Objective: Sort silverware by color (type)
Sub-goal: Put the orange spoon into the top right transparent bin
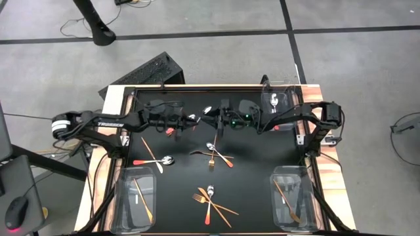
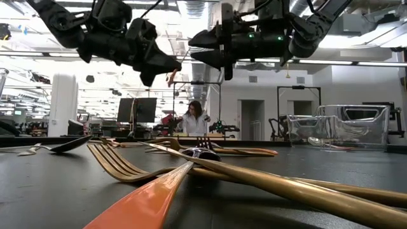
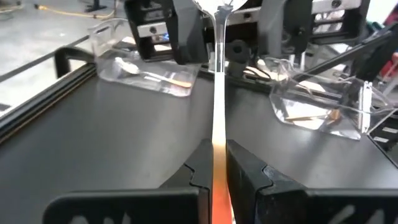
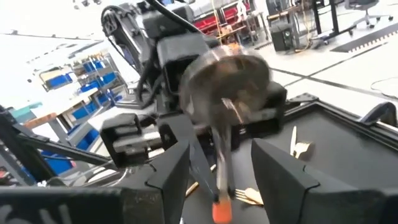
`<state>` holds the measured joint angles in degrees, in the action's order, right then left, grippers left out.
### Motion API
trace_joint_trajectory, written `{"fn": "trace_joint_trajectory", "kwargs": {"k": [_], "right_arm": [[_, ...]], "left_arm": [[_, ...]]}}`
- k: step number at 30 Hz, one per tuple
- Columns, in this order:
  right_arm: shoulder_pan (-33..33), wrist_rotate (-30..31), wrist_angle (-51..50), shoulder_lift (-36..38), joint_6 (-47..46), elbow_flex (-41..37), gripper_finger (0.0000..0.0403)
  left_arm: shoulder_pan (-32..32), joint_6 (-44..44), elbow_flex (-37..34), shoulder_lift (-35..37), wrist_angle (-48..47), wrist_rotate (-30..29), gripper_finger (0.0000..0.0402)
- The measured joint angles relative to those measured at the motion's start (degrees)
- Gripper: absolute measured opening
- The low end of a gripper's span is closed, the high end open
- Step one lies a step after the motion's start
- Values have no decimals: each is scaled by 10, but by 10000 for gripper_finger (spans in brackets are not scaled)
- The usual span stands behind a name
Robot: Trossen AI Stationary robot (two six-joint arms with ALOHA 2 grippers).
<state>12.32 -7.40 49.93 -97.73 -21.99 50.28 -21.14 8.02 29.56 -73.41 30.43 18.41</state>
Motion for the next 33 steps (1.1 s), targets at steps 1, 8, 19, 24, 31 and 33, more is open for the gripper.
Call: {"fn": "trace_joint_trajectory", "kwargs": {"k": [1,8,19,24,31,33], "right_arm": [[0,0,-1,0,0,0,190],[-4,0,-14,0,-1,0,157],[10,-1,-58,1,2,1,15],[21,0,-91,1,-6,0,15],[36,93,-324,99,28,0,12],[35,145,-396,139,40,0,12]], "left_arm": [[2,0,0,-12,16,5,11],[6,3,0,-59,83,21,11],[6,17,0,-75,103,4,17],[6,16,0,-74,102,-52,45],[-4,-2,1,-73,62,-86,70],[-9,-9,1,-73,47,-101,71]]}}
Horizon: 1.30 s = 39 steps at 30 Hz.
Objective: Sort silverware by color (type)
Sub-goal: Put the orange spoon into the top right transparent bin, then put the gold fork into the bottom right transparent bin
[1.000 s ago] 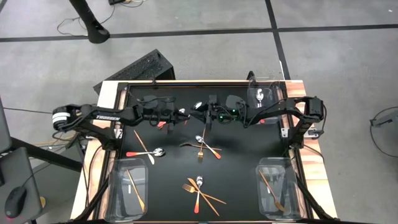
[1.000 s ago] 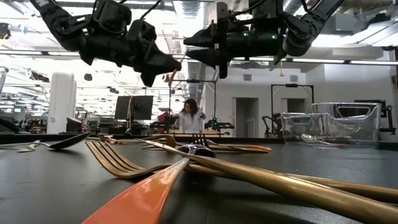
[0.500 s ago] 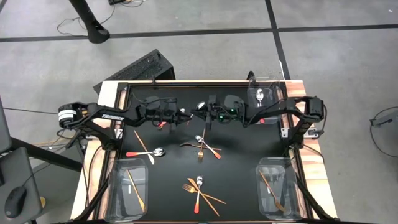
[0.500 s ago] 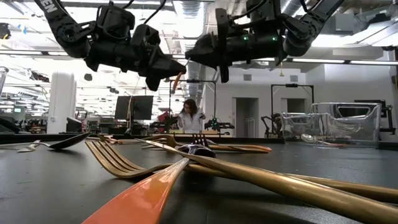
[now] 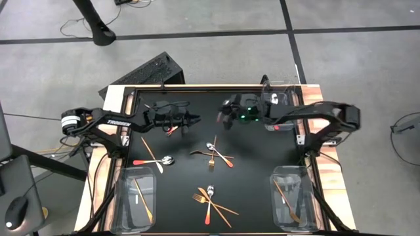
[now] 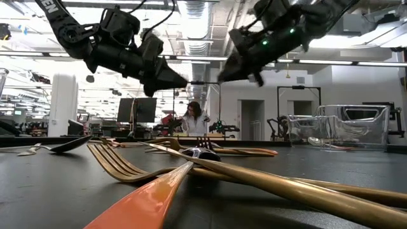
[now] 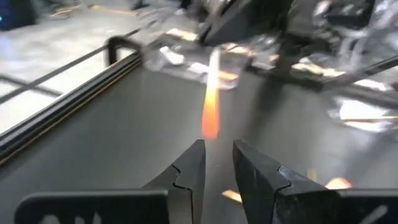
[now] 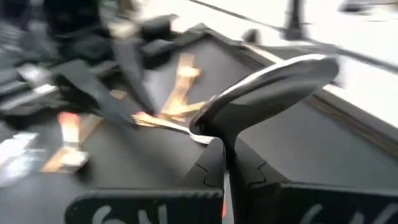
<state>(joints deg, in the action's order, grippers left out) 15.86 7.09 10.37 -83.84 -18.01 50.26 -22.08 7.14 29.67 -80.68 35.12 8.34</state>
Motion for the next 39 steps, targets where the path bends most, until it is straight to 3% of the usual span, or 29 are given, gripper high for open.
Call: {"fn": "trace_joint_trajectory", "kwargs": {"k": [4,9,13,19,26,39], "right_arm": [[4,104,-154,99,5,1,12],[10,278,-346,194,-37,0,12],[24,345,-484,234,-128,0,12],[37,378,-613,233,-247,0,12],[50,349,-673,189,-317,0,18],[69,330,-676,145,-317,0,134]], "left_arm": [[-11,-10,0,0,-4,-28,72],[-14,-29,0,0,-7,-91,72],[-15,-29,0,0,-11,-145,72],[-14,-35,0,0,-12,-150,73],[-14,-44,0,0,-12,-150,73],[-14,-45,0,0,-28,-153,73]]}}
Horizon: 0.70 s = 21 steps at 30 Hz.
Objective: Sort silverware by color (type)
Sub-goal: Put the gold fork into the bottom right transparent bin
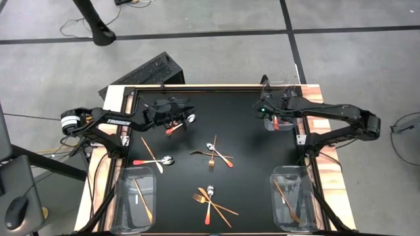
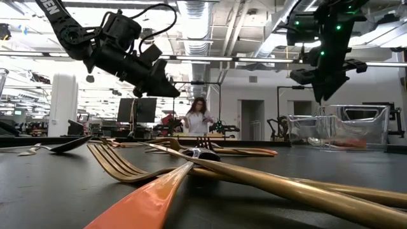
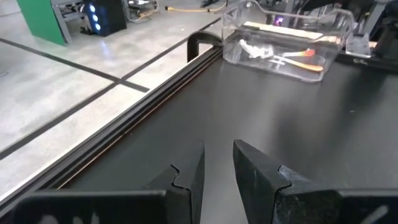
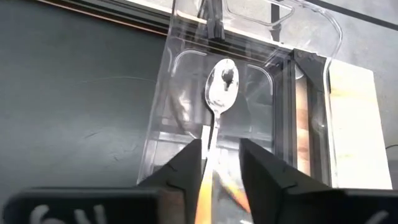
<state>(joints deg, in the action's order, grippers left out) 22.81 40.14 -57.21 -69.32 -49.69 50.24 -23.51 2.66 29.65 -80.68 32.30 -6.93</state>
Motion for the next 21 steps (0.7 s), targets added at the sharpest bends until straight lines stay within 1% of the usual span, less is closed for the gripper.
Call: {"fn": "trace_joint_trajectory", "kwargs": {"k": [4,8,12,15,18,21], "right_arm": [[-14,1,5,0,-12,0,164],[-56,6,61,-1,-15,0,179],[-102,32,146,-1,15,0,181],[-134,50,188,-1,39,0,180],[-172,81,192,4,46,0,180],[-214,105,185,31,47,0,180]], "left_arm": [[0,-1,0,0,-16,-16,73],[0,-4,0,0,-17,-29,73],[0,-4,0,0,-6,-29,73],[0,-4,0,5,-11,-25,73],[3,-7,0,28,-32,-24,73],[3,-9,0,61,-58,-25,73]]}}
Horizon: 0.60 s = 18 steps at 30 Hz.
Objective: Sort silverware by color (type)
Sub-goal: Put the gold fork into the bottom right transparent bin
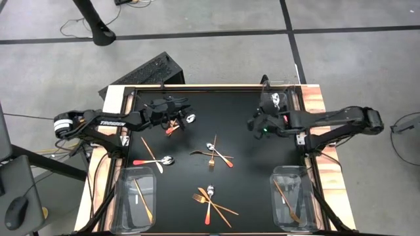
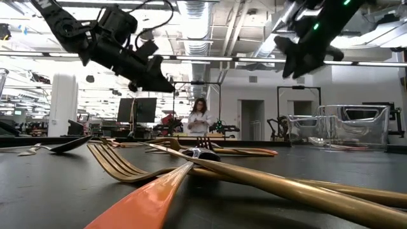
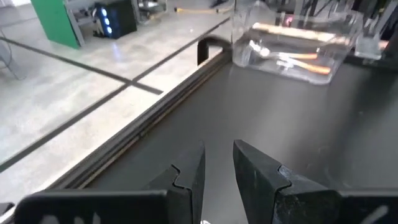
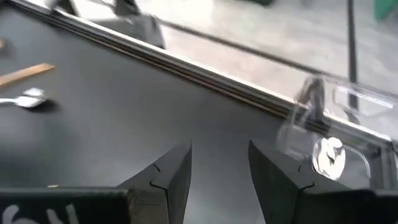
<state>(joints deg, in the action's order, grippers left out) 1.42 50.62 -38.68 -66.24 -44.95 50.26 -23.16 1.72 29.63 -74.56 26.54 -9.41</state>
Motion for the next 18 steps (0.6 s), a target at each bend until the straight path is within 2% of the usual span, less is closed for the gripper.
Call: {"fn": "trace_joint_trajectory", "kwargs": {"k": [5,8,13,15,18], "right_arm": [[-53,12,52,48,45,-1,180],[-76,-6,174,57,108,-26,180],[-104,-76,354,40,165,-79,179],[-117,-86,403,30,165,-101,179],[-143,-104,482,12,151,-128,179]], "left_arm": [[0,9,0,31,14,0,73],[1,29,0,22,30,6,73],[22,45,0,-4,28,64,73],[43,45,0,-5,27,55,73],[86,38,0,-2,27,10,73]]}}
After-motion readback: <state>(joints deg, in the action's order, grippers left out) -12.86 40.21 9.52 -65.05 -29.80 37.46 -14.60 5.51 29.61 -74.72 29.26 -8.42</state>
